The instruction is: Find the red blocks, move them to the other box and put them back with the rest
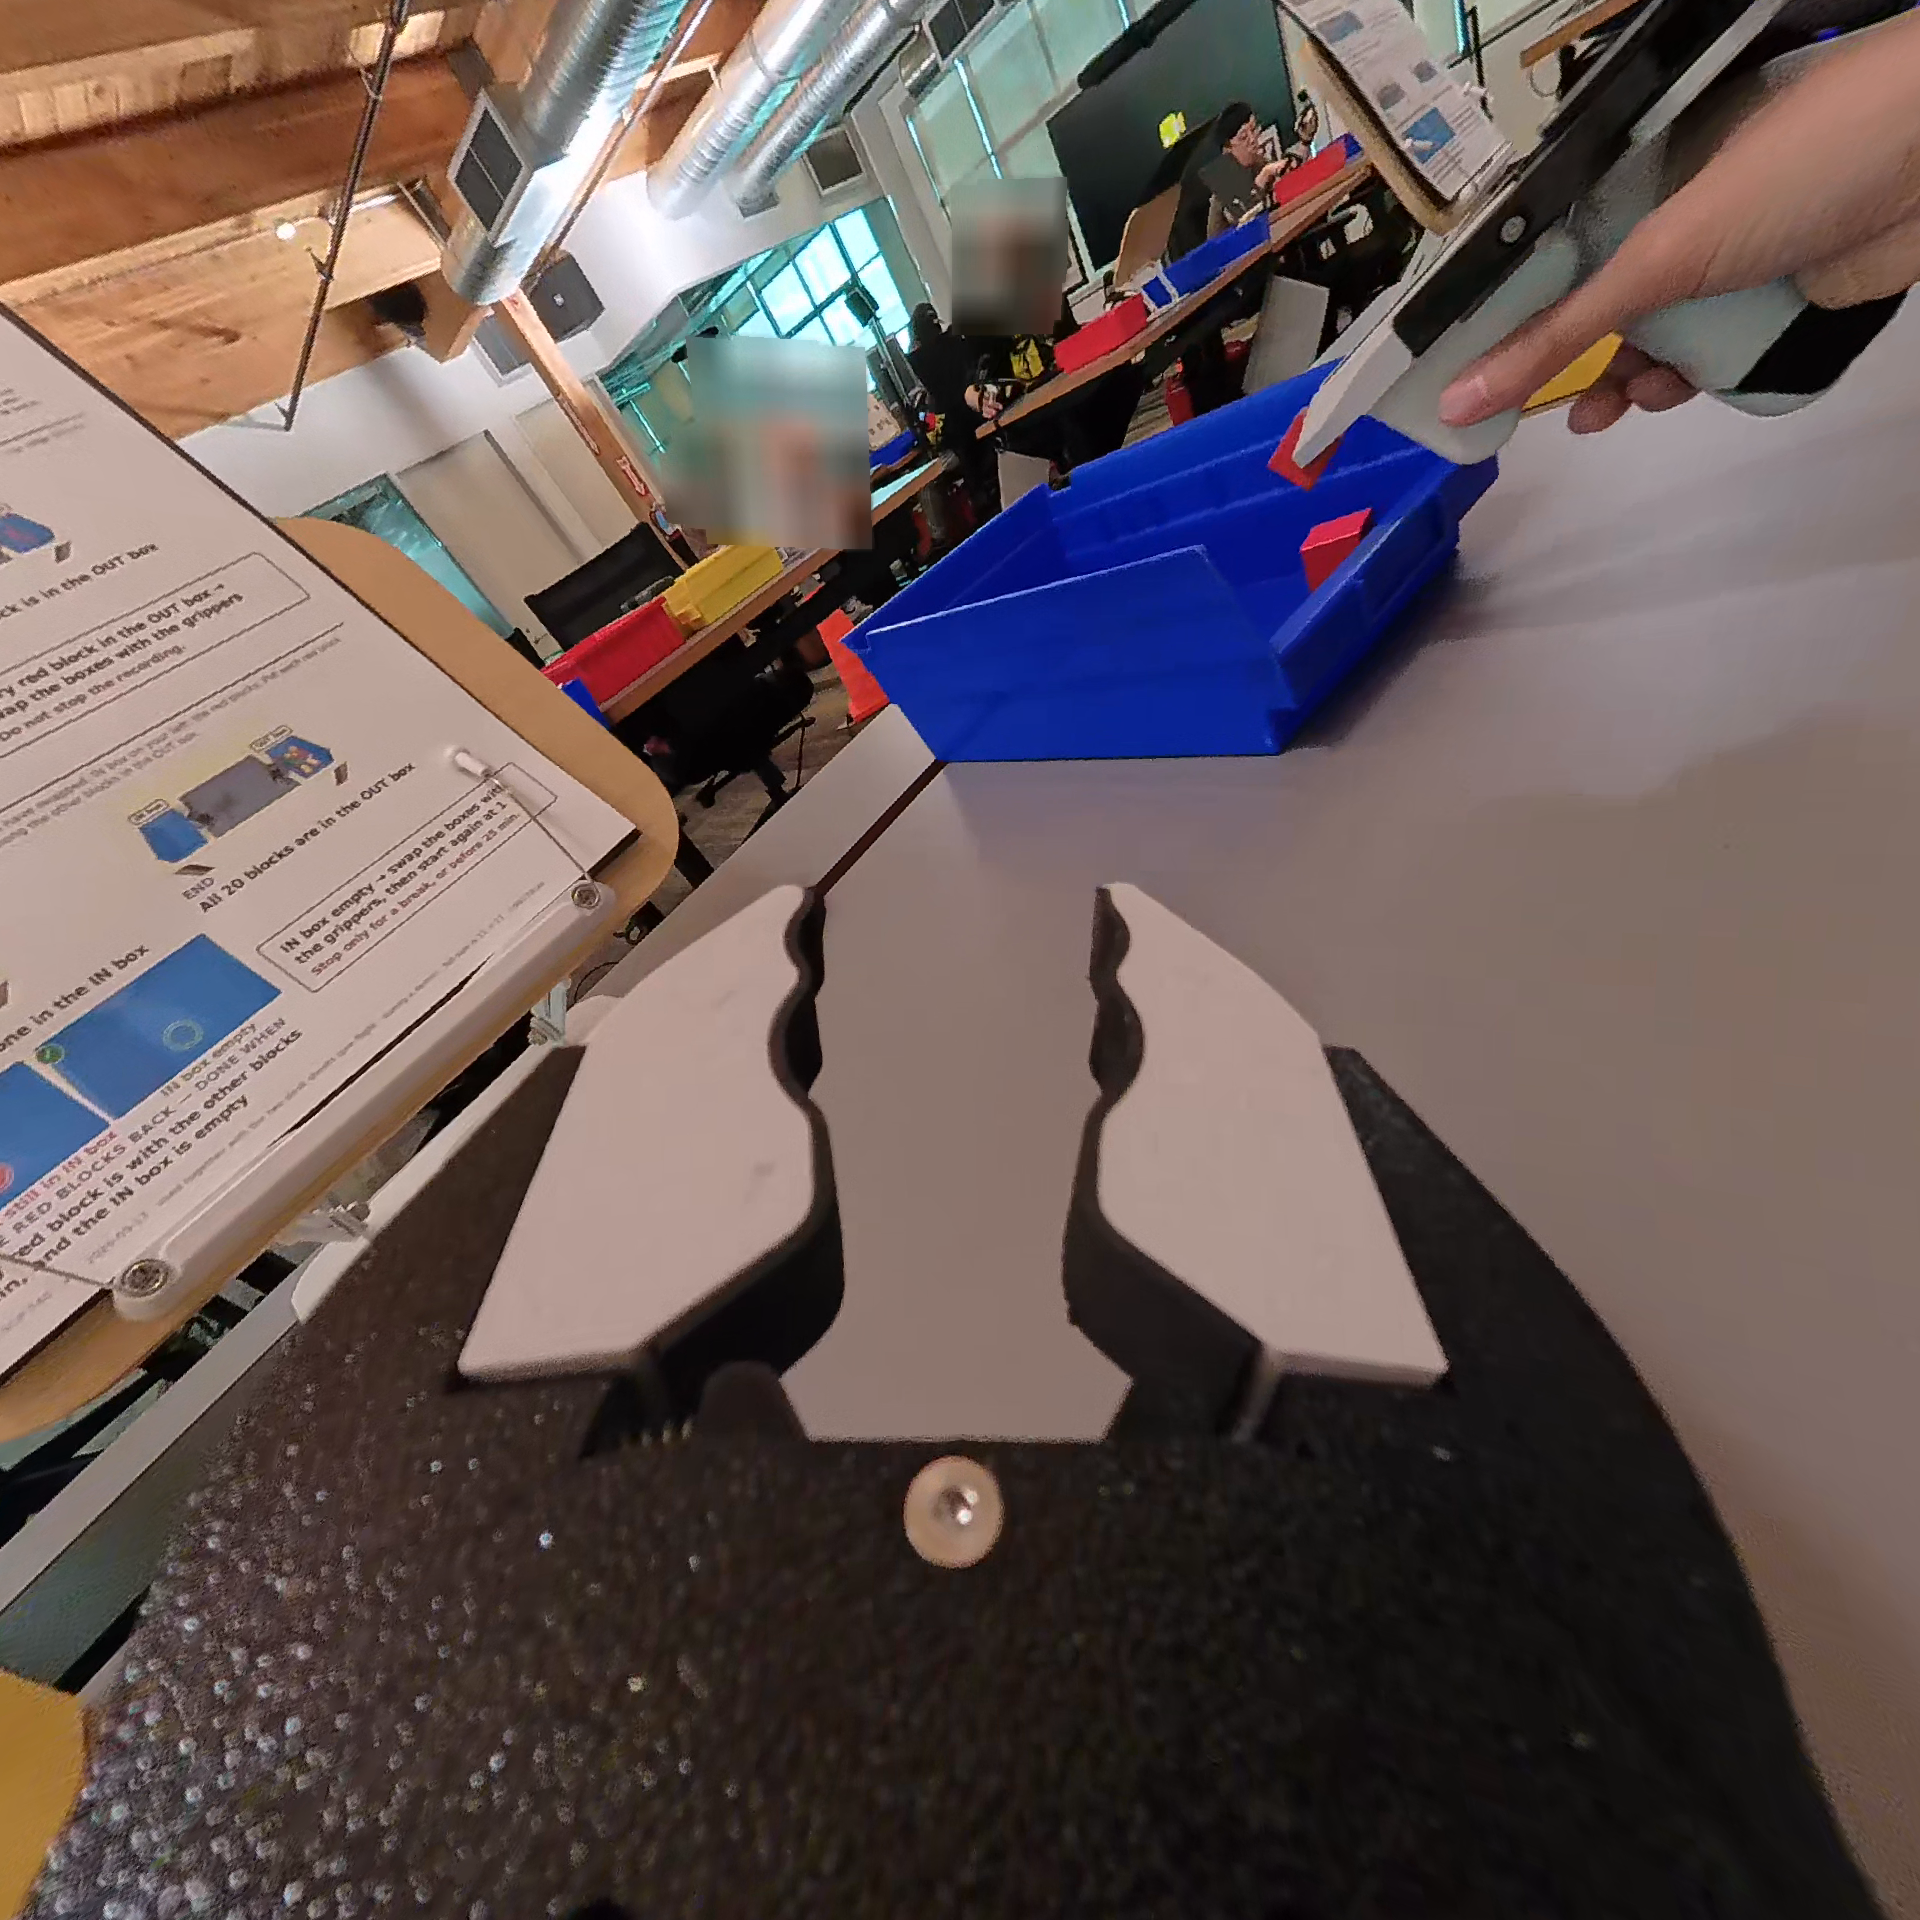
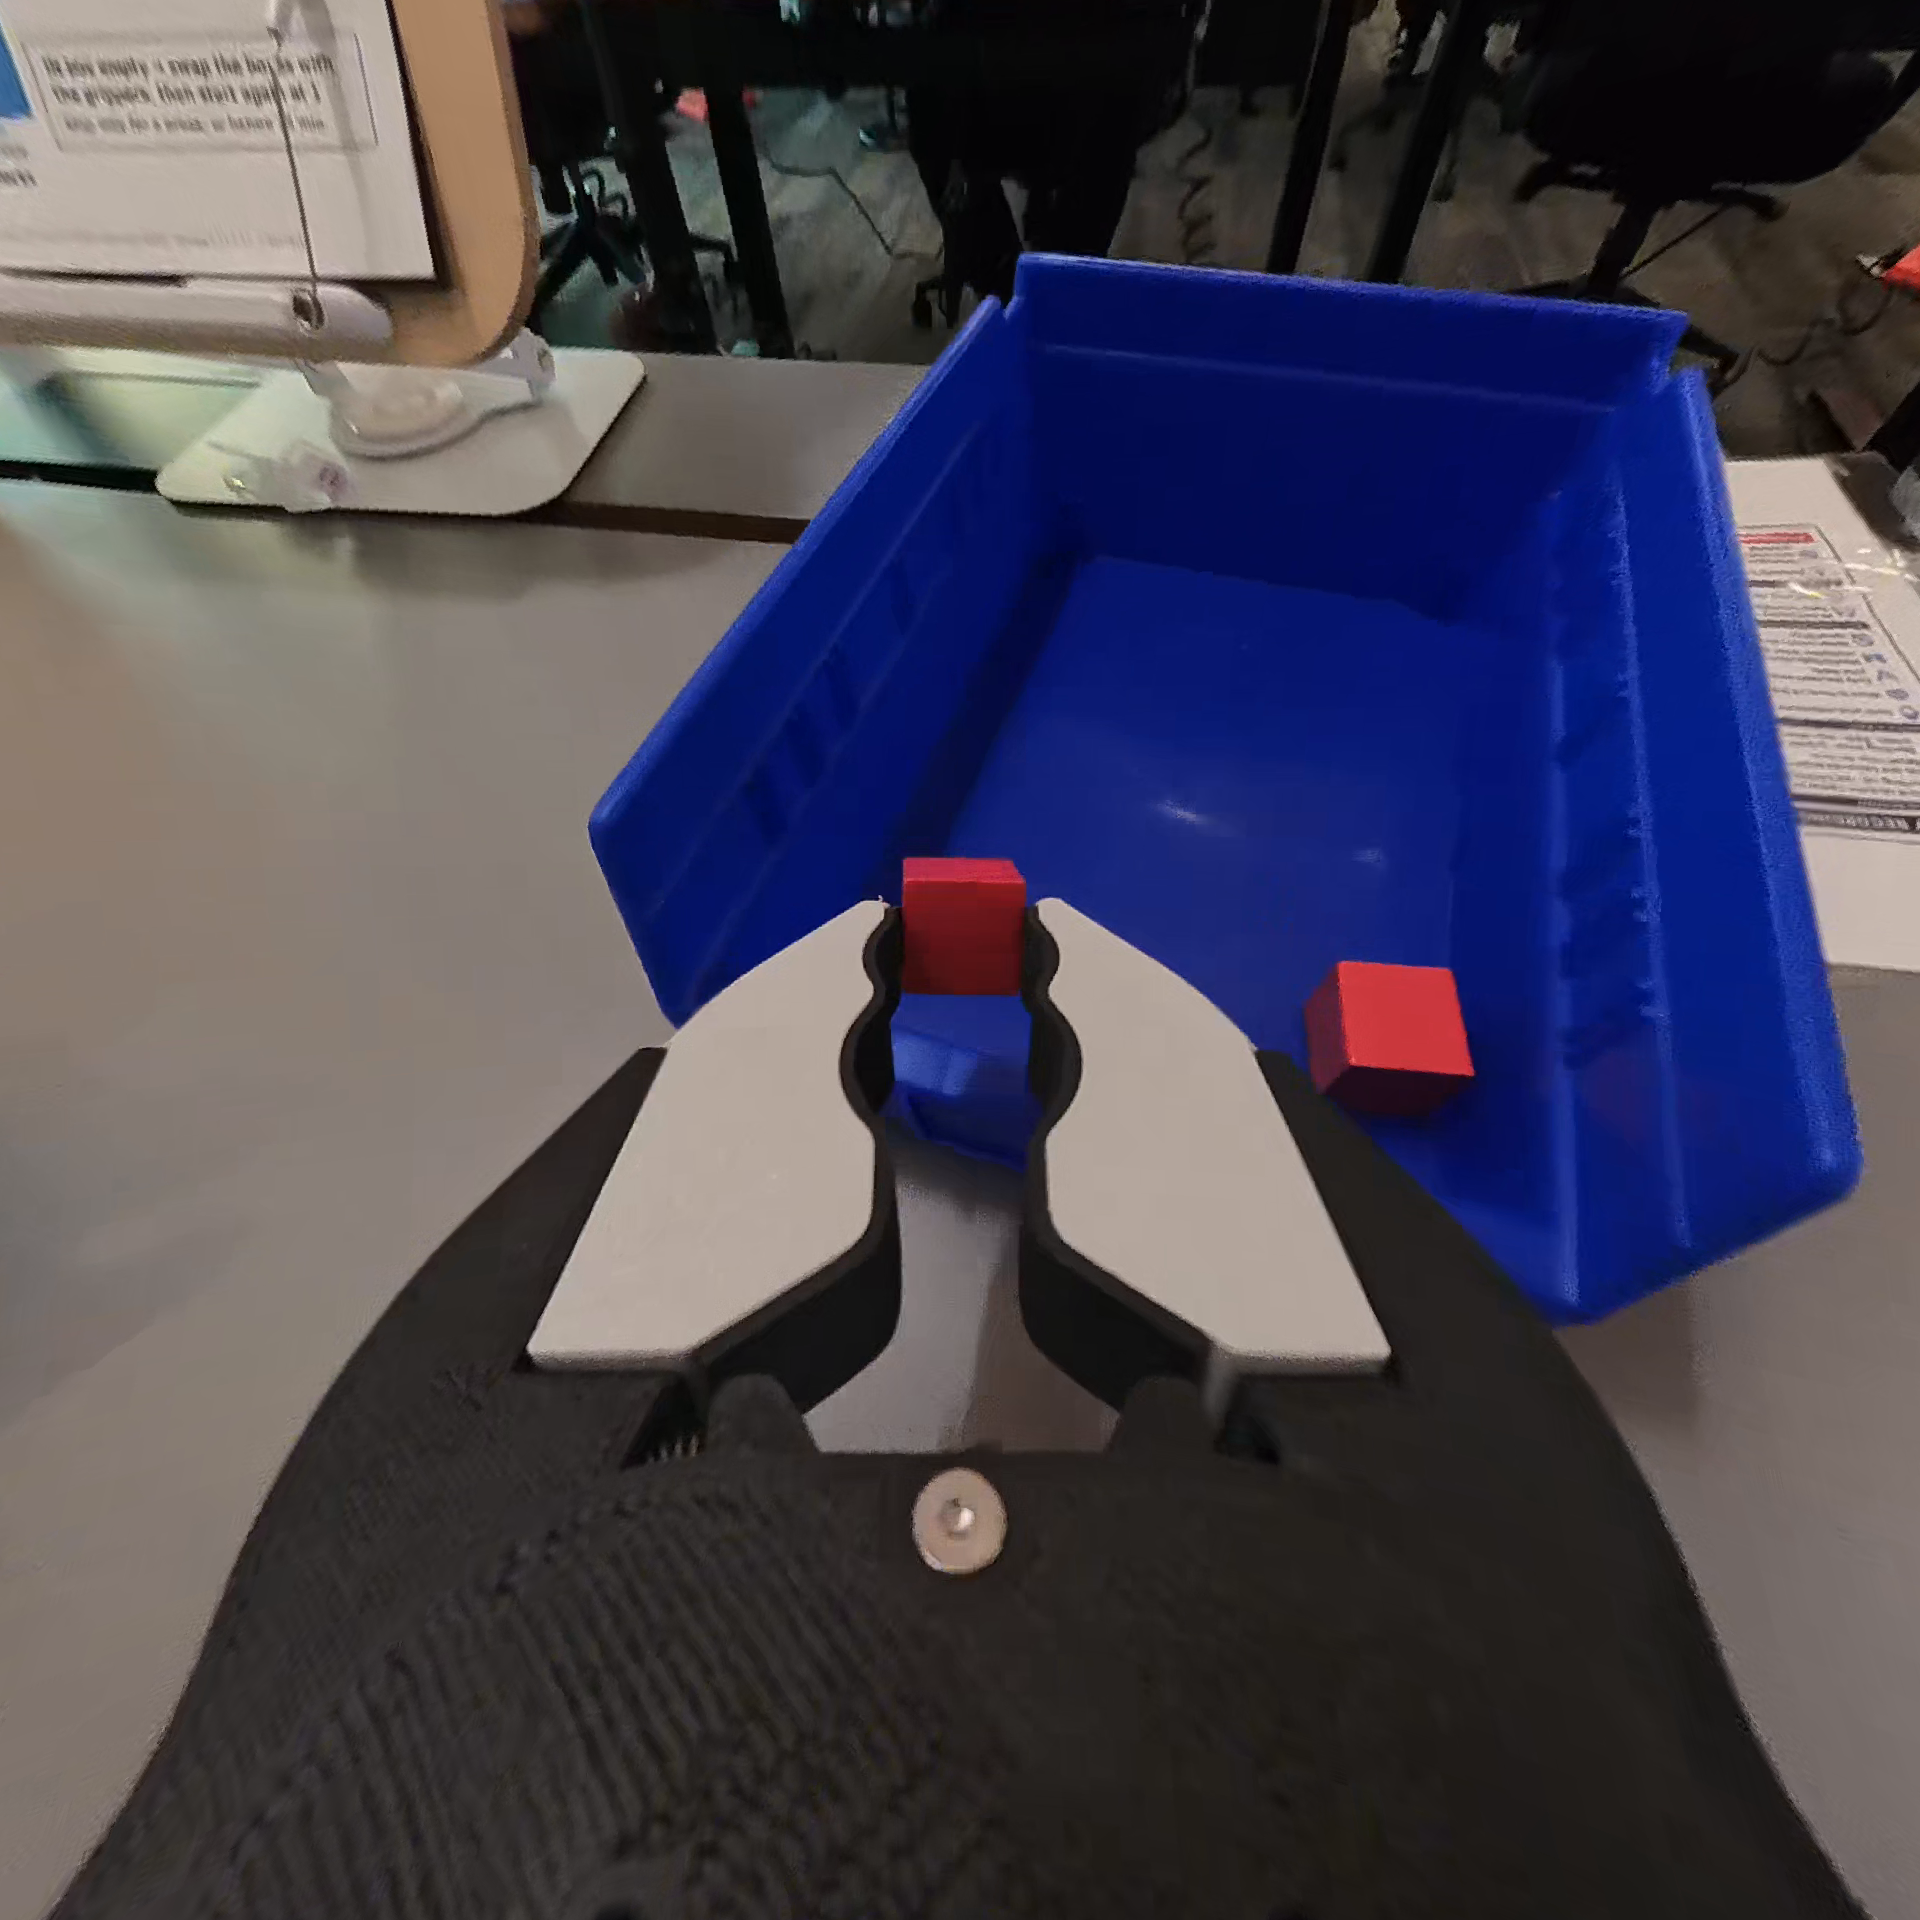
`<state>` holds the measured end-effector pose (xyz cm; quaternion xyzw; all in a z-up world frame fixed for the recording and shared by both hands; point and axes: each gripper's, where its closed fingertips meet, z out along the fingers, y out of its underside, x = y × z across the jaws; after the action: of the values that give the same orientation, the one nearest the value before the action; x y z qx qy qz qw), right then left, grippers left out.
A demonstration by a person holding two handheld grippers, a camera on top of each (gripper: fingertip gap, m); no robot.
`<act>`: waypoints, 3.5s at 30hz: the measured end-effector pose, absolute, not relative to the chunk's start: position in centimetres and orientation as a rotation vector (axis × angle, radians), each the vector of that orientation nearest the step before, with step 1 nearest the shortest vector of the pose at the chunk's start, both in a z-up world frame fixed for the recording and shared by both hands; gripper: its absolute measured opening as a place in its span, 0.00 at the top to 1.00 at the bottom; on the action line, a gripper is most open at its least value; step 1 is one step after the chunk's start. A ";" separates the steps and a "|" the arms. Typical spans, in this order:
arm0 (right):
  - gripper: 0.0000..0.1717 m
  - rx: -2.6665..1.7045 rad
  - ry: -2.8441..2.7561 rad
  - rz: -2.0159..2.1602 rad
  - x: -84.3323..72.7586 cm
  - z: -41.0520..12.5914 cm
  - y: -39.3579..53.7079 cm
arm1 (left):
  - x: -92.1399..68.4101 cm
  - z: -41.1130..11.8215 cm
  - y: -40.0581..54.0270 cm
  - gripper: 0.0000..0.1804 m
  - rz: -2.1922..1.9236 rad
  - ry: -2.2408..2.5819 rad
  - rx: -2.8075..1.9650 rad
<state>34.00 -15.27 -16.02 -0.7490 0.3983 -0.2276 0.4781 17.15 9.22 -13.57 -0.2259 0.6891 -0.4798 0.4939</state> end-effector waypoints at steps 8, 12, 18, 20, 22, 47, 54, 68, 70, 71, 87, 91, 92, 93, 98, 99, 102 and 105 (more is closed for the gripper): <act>0.87 -1.953 0.962 -0.462 35.7 -17.9 -11.6 | 17.2 -13.6 9.4 0.73 -1.179 1.673 -0.571; 0.85 -1.990 0.934 -0.452 35.6 -18.2 -10.9 | 17.2 -13.8 9.4 0.73 -1.186 1.679 -0.583; 0.81 -1.948 0.936 -0.460 34.9 -16.8 -11.2 | 17.2 -13.8 9.3 0.73 -1.196 1.685 -0.588; 0.80 -1.933 0.917 -0.486 34.2 -16.0 -11.2 | 17.2 -13.8 9.3 0.73 -1.197 1.681 -0.590; 0.79 -1.896 0.857 -0.513 32.8 -14.6 -10.6 | 17.3 -13.6 9.5 0.73 -1.205 1.671 -0.599; 0.58 -1.646 0.372 -0.515 25.8 -11.3 -3.6 | 22.0 -14.4 46.7 0.76 -0.629 1.885 -1.603; 0.60 -1.565 0.406 -0.468 26.2 -10.8 -4.4 | 25.5 -20.3 48.9 0.78 -0.414 2.136 -1.575; 0.60 -1.604 0.407 -0.483 26.6 -11.9 -4.7 | 26.9 -24.4 50.2 0.86 -0.321 2.090 -1.680; 0.61 -1.598 0.406 -0.481 26.6 -11.8 -4.7 | 26.6 -23.6 50.1 0.86 -0.338 2.075 -1.664; 0.61 -1.592 0.408 -0.476 26.5 -11.7 -4.7 | 26.5 -22.7 50.2 0.86 -0.357 2.047 -1.653; 0.62 -1.471 0.293 -0.159 20.1 -7.7 -0.1 | 16.5 -0.9 28.8 0.86 -1.188 1.585 -0.764; 0.61 -1.393 0.264 0.109 16.9 -6.4 1.8 | 13.9 -1.8 18.9 0.86 -1.476 1.596 -0.560; 0.61 -1.369 0.267 0.187 16.2 -6.1 2.2 | 13.4 -2.3 16.8 0.86 -1.529 1.606 -0.504; 0.61 -1.349 0.281 0.268 15.7 -6.1 2.5 | 13.1 -2.9 15.0 0.86 -1.562 1.610 -0.453; 0.62 -1.375 0.314 0.676 13.2 -7.7 4.3 | 12.3 -5.7 8.7 0.86 -1.694 1.626 -0.306; 0.62 -1.375 0.316 0.745 12.7 -7.9 4.4 | 12.1 -6.1 7.9 0.86 -1.709 1.638 -0.282; 0.68 -1.342 0.345 0.888 12.4 -8.3 4.8 | 11.6 -7.2 6.4 0.86 -1.704 1.686 -0.227; 0.75 -1.320 0.342 1.020 11.8 -8.5 4.9 | 11.4 -8.0 5.9 0.86 -1.701 1.702 -0.209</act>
<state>11.78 4.90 -8.53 -0.5832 0.1510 0.4506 0.6588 11.40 5.86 -8.02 -0.0809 0.6589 -0.6581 0.3552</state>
